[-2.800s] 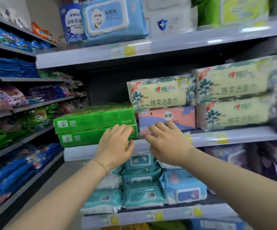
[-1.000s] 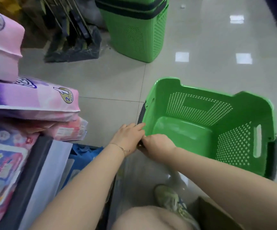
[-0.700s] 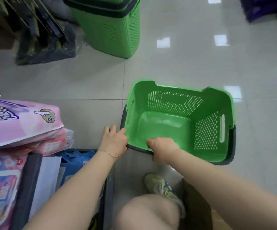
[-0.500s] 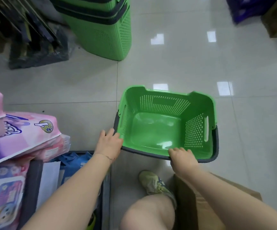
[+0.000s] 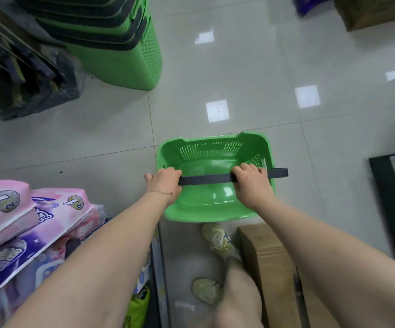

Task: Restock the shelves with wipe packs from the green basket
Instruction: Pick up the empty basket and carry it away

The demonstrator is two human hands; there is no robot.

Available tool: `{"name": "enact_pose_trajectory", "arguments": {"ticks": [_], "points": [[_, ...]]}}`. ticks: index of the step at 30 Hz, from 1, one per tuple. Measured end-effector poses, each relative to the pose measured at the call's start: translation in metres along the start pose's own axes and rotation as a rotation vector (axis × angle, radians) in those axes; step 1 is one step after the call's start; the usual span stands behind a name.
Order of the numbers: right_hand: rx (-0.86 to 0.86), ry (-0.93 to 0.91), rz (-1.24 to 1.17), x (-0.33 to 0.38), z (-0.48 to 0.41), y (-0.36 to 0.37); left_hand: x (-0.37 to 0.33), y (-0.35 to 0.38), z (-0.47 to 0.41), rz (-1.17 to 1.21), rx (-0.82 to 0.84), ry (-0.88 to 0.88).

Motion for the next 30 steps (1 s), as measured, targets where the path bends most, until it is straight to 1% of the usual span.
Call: {"name": "enact_pose_trajectory", "arguments": {"ticks": [2,7,12,19,26,30], "points": [[0.028,-0.007,-0.007,-0.006,-0.009,-0.013,-0.005,-0.012,-0.004,-0.007,0.045,0.035],[0.119,-0.033,-0.016,-0.010,-0.029,-0.054,-0.014,-0.047,-0.001,0.031,0.081,0.069],[0.111,-0.035,-0.058,-0.008,-0.037,-0.105,-0.017,-0.099,0.000,0.027,0.076,0.083],[0.098,-0.023,-0.076,-0.011,-0.045,-0.182,-0.033,-0.179,0.005,0.047,0.018,0.101],[0.018,0.004,-0.098,-0.005,-0.073,-0.270,-0.041,-0.275,-0.004,-0.032,-0.070,0.192],[-0.043,0.007,-0.086,0.005,-0.102,-0.331,-0.038,-0.344,-0.017,-0.091,-0.156,0.268]]}}
Point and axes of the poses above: each hand's wrist, its own z-axis away from the middle knuckle, its own y-axis out of the palm, x = y × z, the point moved 5 cm from there along -z, towards the middle knuckle, and after that the axes turned 9 degrees about y, right-handed, at the moved point
